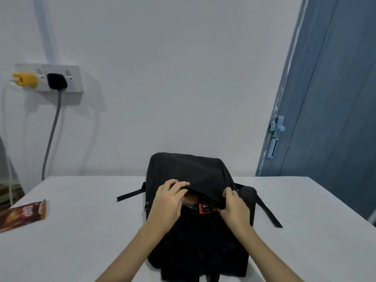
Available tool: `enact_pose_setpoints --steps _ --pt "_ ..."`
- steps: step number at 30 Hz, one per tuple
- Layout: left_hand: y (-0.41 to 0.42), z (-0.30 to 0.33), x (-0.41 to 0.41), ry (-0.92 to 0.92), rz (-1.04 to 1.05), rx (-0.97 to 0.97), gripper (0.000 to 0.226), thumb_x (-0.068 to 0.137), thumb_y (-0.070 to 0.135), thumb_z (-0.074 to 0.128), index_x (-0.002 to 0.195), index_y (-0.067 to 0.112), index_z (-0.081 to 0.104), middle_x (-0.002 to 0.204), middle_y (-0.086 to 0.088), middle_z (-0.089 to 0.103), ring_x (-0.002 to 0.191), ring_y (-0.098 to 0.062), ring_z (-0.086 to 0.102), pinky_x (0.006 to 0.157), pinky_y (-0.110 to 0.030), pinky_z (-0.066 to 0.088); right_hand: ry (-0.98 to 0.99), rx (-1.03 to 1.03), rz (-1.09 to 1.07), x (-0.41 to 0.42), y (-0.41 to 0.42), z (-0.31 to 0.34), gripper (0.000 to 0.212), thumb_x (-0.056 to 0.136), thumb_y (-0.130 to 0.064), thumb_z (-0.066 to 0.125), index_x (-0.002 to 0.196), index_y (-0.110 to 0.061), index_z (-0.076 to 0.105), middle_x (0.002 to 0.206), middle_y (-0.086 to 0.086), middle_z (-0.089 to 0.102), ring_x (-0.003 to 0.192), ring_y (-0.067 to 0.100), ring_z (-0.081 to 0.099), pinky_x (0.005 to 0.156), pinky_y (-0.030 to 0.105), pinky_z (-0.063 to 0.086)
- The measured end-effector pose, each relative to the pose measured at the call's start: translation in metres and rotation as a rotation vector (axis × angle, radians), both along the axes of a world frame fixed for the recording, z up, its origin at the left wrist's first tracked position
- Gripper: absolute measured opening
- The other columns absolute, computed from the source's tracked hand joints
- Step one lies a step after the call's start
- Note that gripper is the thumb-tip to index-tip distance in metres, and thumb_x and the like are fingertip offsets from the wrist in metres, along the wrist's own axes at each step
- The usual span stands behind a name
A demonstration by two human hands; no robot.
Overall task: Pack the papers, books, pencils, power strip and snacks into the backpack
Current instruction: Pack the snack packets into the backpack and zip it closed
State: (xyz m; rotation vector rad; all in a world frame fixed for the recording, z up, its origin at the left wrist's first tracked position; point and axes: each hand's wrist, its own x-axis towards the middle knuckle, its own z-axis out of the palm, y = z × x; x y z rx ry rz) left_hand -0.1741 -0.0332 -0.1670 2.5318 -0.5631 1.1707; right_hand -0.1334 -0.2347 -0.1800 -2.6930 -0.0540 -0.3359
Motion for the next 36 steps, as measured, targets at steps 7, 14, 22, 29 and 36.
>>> enact_pose_setpoints --steps 7,14,22,29,36 --pt "-0.001 -0.002 0.002 0.004 -0.029 0.004 0.044 0.053 -0.016 0.076 0.090 0.007 0.071 0.105 0.004 0.068 0.100 -0.012 0.046 0.082 -0.021 0.035 -0.043 -0.027 -0.105 0.015 -0.004 0.013 0.016 0.076 -0.004 0.050 0.081 -0.015 0.040 0.078 0.002 0.054 0.069 0.024 0.045 0.060 0.029 0.032" --pt "0.009 -0.010 0.008 0.084 -0.089 0.084 0.027 0.055 0.013 0.089 0.074 0.015 0.071 0.087 0.009 0.068 0.086 -0.004 0.044 0.072 -0.018 0.042 0.063 0.001 0.026 0.024 -0.002 0.009 0.017 0.079 -0.005 0.054 0.081 -0.016 0.041 0.074 0.000 0.052 0.071 0.023 0.047 0.060 0.029 0.038" --pt "0.001 -0.012 0.020 0.201 -0.015 0.205 0.069 0.027 -0.013 0.072 0.077 0.021 0.040 0.061 0.008 0.044 0.047 -0.008 0.039 0.042 -0.015 0.022 -0.006 0.292 0.241 0.012 -0.011 -0.005 0.020 0.072 -0.013 0.072 0.075 -0.018 0.053 0.067 -0.006 0.051 0.059 0.007 0.045 0.057 0.020 0.038" --pt "0.008 0.010 0.015 0.590 -0.141 0.044 0.018 0.071 0.006 0.072 0.079 0.014 0.059 0.076 0.006 0.051 0.069 -0.009 0.051 0.062 -0.016 0.034 0.063 0.065 0.139 0.023 0.012 -0.001 0.021 0.076 -0.003 0.057 0.072 -0.021 0.048 0.065 -0.010 0.046 0.068 0.018 0.053 0.054 0.025 0.035" --pt "0.209 -0.031 -0.016 0.348 0.496 -0.385 0.042 0.068 -0.017 0.054 0.102 0.007 0.062 0.113 -0.012 0.058 0.107 -0.029 0.053 0.089 -0.035 0.039 0.097 0.108 0.172 0.015 0.006 -0.001 0.020 0.076 -0.001 0.064 0.076 -0.018 0.054 0.070 0.000 0.057 0.064 0.013 0.053 0.058 0.026 0.042"
